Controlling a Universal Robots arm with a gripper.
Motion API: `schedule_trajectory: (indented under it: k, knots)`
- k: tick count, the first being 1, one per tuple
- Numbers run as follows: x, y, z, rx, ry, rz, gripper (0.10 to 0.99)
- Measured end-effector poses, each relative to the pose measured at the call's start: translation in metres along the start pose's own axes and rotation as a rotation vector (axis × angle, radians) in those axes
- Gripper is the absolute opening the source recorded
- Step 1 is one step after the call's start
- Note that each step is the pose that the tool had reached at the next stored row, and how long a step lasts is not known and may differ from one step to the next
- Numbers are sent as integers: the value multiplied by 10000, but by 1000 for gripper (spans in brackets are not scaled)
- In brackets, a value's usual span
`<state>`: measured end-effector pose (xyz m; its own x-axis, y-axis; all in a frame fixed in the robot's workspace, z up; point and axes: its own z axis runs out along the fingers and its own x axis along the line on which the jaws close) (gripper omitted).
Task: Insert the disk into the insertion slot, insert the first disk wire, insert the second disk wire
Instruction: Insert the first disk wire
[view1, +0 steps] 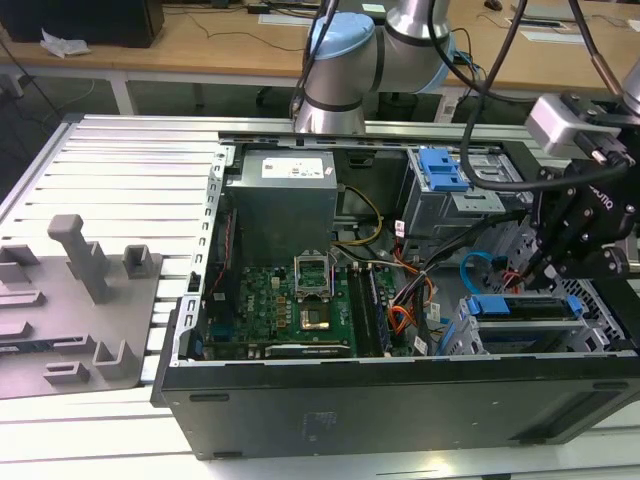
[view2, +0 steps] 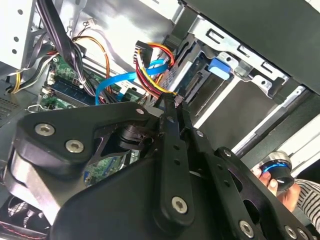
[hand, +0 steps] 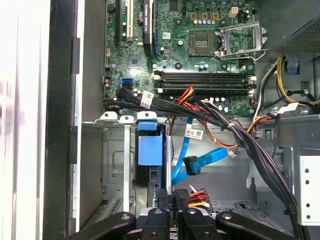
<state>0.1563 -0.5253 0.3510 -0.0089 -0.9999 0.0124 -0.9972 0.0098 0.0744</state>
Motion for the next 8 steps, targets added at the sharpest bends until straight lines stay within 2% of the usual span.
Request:
schedule_trajectory:
  k: [8]
  knots:
    - [25,-1,17,0,1,0,165]
